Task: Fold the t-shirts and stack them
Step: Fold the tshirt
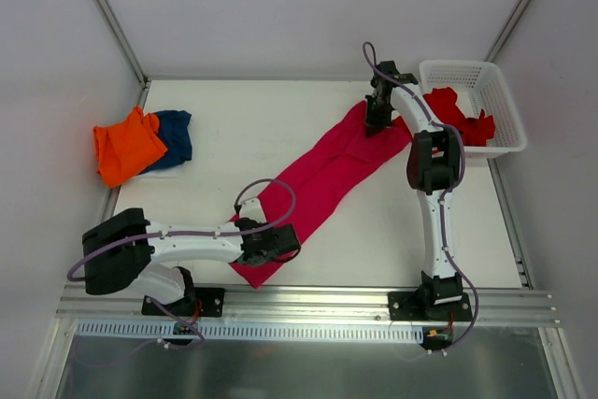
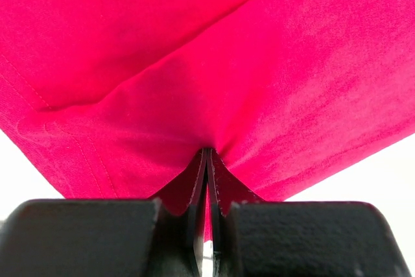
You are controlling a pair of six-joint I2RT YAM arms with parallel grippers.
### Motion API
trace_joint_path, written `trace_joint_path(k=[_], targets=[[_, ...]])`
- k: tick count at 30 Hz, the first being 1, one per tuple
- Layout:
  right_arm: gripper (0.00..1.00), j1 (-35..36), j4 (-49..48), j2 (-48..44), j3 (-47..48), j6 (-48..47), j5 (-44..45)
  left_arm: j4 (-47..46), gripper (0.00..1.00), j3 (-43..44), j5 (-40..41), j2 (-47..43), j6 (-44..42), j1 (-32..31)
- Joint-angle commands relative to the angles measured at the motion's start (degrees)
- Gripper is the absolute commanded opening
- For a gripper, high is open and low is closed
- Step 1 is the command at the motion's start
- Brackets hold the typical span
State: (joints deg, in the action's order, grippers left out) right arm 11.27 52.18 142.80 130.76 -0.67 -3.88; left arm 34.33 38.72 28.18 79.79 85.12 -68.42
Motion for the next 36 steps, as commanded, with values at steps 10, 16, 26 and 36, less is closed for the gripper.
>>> trace_joint_path(k=[10, 16, 26, 36], targets=[[0.03, -0.19, -2.96, 0.37, 1.78, 3.21, -4.11, 9.62, 0.00, 15.31, -4.89, 16.88, 5.94, -12.61], [0.04, -0.28, -7.35, 1.51, 2.13, 6.81, -10.70, 9.62, 0.00, 24.47, -4.54, 22.51, 2.68, -15.25], [0.08, -0.28, -17.72, 3.53, 3.44, 11.65, -23.71, 9.53, 0.00, 30.09, -2.70, 25.32, 0.67, -16.57], [0.11, -0.19, -27.21, 6.17, 3.98, 17.10, -33.82, 9.44, 0.00, 39.58, -0.41, 29.98, -4.35, -16.65]])
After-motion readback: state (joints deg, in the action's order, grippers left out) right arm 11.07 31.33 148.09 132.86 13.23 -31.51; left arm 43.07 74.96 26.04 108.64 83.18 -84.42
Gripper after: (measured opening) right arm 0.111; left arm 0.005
